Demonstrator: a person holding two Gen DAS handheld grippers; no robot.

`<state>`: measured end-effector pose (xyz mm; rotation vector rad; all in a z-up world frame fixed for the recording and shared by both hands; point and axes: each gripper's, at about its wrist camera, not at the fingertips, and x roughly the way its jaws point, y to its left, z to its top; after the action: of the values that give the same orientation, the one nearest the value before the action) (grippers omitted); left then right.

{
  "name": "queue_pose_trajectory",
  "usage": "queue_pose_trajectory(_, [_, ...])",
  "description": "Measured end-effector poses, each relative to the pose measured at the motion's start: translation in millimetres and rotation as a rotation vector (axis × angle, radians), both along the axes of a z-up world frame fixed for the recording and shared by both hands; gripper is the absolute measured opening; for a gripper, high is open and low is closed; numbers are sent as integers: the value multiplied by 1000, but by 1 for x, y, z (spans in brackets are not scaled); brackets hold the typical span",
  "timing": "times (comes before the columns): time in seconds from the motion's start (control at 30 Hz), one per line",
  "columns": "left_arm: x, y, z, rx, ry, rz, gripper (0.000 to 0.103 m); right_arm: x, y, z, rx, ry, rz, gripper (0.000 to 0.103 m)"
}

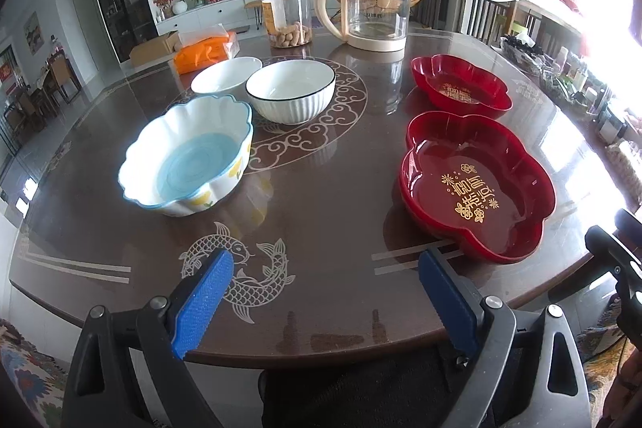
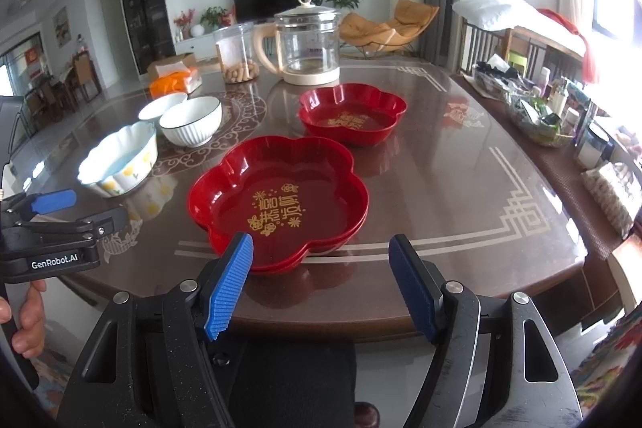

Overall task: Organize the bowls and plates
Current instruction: 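Withdraw both open grippers from the stacked red plates, then reach both grippers to the remaining red flower plate and close on its rim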

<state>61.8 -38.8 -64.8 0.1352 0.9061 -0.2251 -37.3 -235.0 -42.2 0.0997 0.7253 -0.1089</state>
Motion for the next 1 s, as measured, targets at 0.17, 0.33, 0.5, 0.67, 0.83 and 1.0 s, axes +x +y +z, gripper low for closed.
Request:
queue_pose_trajectory(0.17, [10,2,-2,-33,50,-17,93,4,-9,-4,18,11,-5,74])
queue_pose_trajectory(0.33, [28,-2,19,-62,52,-65,93,10,-40,1,45,5,-32,74])
queue_pose_trajectory(0.5, [59,-17,47,-127,79,-116,93,33,-94,5,116,61,-30,74])
queue_pose_trajectory(0.67, [106,-47,58,-161,150,-144,93,63,-149,4,225,175,-31,74])
queue_pose_trajectory(0.83, [155,-84,49,-156,260,-172,93,93,-191,10,329,231,-43,74])
queue_pose_trajectory(1.0, [200,-120,28,-113,326,-155,92,135,-219,20,391,251,-40,74])
